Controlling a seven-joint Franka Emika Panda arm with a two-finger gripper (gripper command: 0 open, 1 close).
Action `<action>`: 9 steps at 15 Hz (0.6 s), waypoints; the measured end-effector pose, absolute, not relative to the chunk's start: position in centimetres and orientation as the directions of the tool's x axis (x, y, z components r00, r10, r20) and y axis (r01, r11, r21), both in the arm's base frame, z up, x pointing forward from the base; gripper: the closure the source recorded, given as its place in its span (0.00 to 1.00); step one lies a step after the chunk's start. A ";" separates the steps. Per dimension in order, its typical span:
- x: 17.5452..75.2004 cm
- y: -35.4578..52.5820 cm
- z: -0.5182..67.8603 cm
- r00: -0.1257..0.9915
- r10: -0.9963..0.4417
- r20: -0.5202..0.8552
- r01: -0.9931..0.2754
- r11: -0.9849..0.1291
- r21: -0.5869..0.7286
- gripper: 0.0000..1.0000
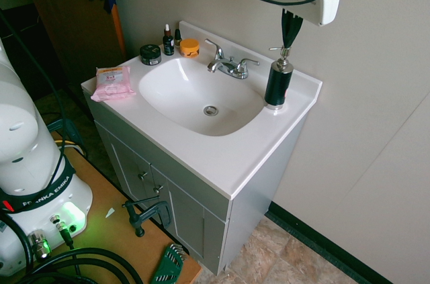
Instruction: Sanitize yourself
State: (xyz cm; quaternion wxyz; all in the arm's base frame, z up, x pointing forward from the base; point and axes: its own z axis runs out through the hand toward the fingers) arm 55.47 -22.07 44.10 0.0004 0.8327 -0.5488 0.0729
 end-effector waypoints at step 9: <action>56.8 -22.3 44.2 0.387 -0.914 0.123 -0.913 -0.398 -0.084 1.00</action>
